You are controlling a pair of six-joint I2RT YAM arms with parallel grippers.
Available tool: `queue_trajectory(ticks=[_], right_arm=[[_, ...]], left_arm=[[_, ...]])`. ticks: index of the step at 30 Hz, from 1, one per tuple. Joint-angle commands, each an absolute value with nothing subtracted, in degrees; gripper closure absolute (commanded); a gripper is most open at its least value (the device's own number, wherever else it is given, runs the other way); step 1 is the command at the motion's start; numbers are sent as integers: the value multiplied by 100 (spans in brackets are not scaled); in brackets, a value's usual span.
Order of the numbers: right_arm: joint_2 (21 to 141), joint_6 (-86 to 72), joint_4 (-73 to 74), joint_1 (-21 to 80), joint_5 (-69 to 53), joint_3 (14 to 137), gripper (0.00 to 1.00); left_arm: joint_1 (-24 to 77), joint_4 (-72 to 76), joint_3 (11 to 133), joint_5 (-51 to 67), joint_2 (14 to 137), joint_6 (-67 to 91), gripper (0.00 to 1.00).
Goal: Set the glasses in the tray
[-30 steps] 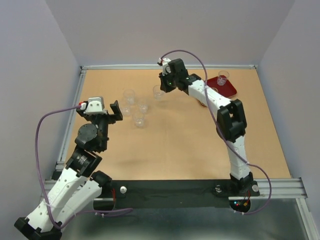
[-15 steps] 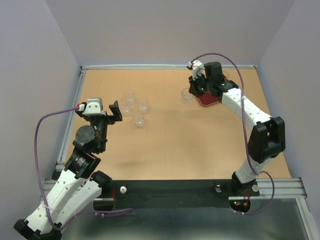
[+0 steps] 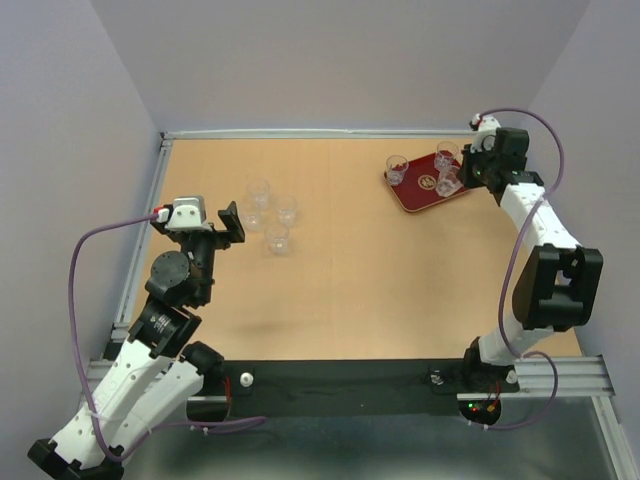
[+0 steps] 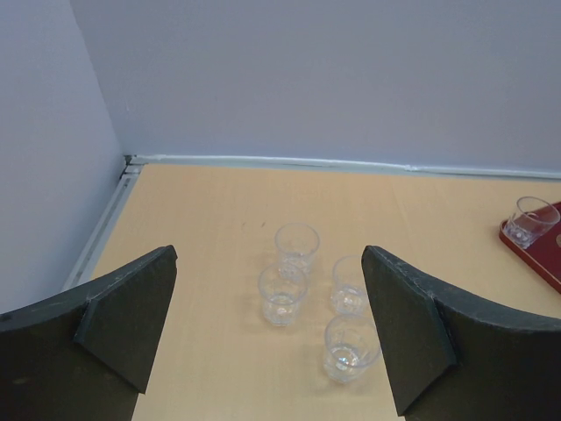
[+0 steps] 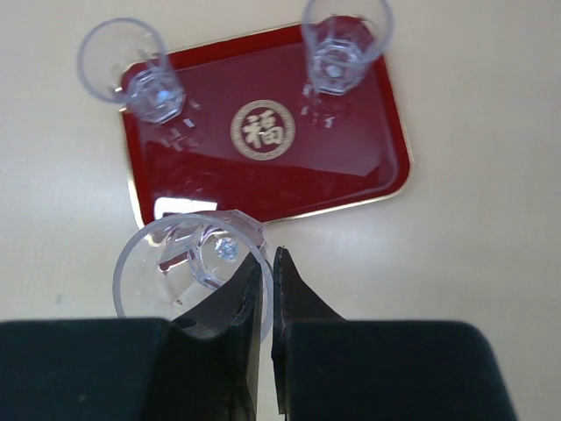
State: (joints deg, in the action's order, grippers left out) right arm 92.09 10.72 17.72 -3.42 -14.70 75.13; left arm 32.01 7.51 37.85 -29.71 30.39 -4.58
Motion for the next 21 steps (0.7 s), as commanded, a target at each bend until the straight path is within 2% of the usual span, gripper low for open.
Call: queue_trajectory(ticks=[1, 21], right_arm=[[9526, 704, 1055, -650, -1336, 7733, 100], [11566, 150, 826, -1143, -1046, 9377, 99]], left_arm=[[3173, 993, 3744, -2927, 3006, -448, 1], [3173, 1002, 3735, -2971, 3006, -466, 1]])
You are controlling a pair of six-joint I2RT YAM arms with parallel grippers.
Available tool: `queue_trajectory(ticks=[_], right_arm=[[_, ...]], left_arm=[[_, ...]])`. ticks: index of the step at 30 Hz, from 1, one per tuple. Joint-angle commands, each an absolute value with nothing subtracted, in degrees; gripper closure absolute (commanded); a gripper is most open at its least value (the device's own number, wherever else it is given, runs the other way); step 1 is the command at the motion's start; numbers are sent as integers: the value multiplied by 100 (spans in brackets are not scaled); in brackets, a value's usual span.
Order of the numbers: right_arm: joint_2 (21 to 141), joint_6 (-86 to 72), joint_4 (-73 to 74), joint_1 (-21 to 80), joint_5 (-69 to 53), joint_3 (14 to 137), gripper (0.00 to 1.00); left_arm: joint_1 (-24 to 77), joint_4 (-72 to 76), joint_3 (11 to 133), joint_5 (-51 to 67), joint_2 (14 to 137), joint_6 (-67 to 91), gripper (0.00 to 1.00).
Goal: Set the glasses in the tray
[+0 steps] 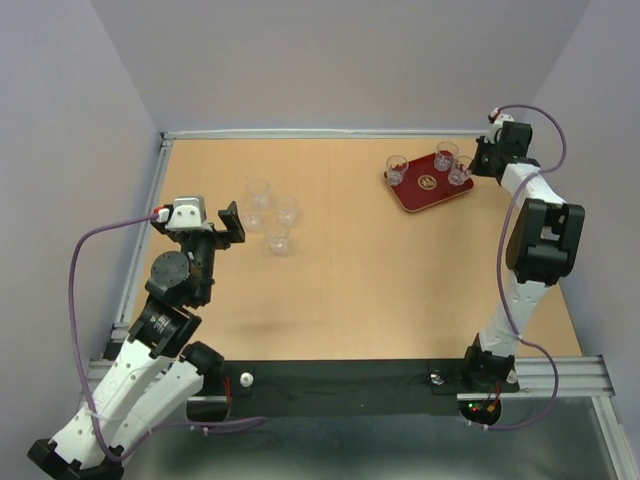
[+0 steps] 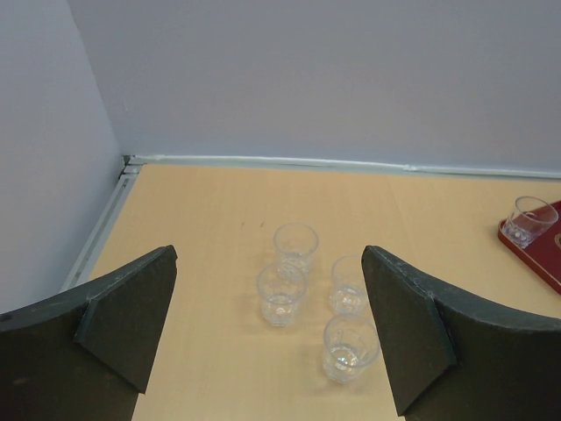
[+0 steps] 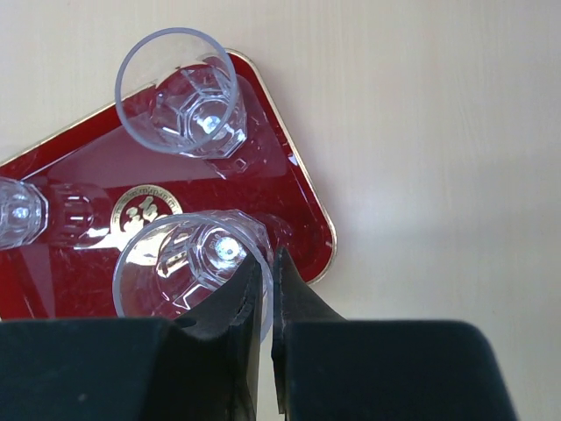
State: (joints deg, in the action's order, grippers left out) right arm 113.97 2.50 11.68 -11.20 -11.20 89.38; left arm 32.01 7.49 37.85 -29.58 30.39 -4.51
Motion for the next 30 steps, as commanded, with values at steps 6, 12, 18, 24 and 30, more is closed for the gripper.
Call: queue_trajectory(ticks=[6, 12, 18, 24, 30], right_arm=[[11926, 141, 826, -1151, -976, 9703, 96], [12172, 149, 835, -1151, -888, 9905, 94], [12296, 184, 835, -1151, -826, 9949, 84], [12366, 220, 826, -1151, -791, 10019, 82], [12296, 281, 835, -1151, -738, 10099, 59]], left_arm=[[3173, 1002, 3718, -2988, 3032, -475, 1], [3173, 1002, 3726, -2997, 3067, -483, 1], [3173, 1002, 3718, -3006, 3076, -492, 1], [3164, 1011, 3718, -3015, 3085, -492, 1], [3173, 1011, 3709, -3032, 3094, -492, 1]])
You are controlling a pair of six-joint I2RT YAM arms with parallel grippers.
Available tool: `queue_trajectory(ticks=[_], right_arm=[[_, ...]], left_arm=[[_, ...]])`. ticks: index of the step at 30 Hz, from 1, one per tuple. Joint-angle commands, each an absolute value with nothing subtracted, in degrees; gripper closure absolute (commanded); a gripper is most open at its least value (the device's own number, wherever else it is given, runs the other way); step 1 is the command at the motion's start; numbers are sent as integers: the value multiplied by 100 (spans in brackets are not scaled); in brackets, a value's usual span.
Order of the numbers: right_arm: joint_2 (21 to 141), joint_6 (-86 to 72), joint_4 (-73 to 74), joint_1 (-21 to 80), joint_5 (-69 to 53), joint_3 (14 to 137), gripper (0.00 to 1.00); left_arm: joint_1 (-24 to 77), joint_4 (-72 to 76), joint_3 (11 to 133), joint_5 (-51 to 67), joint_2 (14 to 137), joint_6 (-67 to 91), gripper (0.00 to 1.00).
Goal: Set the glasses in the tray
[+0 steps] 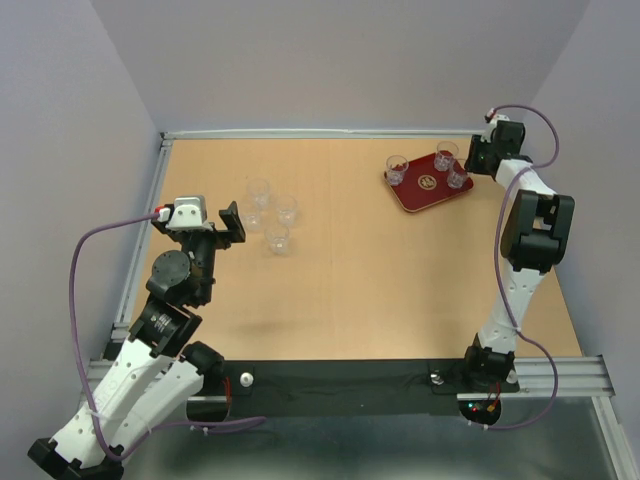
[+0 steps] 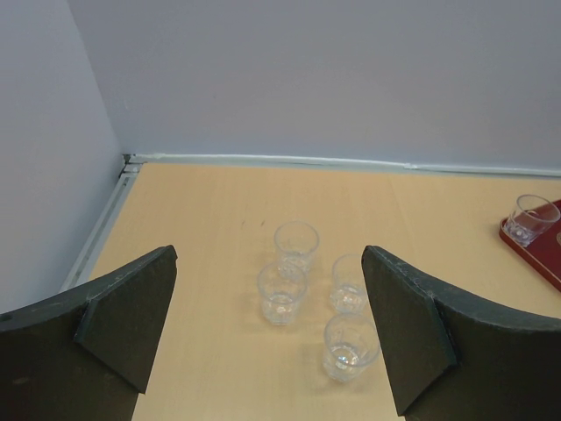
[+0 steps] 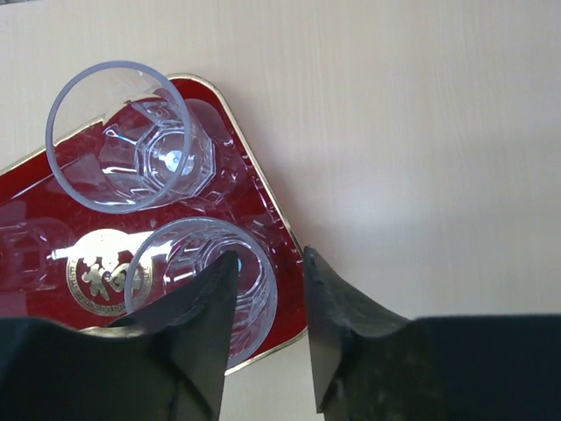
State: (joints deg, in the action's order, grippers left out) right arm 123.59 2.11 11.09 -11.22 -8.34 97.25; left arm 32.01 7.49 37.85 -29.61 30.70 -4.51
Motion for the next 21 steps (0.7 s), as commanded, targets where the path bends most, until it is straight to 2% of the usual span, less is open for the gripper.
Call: queue_trajectory(ticks=[1, 5, 9, 21], right_arm=[[12270, 299, 835, -1151, -730, 10099, 57], [11998, 360, 835, -1151, -800, 10081, 46], [11559, 378, 826, -1151, -975, 9915, 41], [9547, 184, 958, -1151, -3242, 7808, 40]], left_arm=[[3173, 1002, 3709, -3032, 3094, -492, 1], [3173, 1002, 3718, -3032, 3085, -483, 1], [3173, 1011, 3718, -3023, 3050, -457, 1], [3164, 1011, 3753, -2751, 3155, -273, 1]])
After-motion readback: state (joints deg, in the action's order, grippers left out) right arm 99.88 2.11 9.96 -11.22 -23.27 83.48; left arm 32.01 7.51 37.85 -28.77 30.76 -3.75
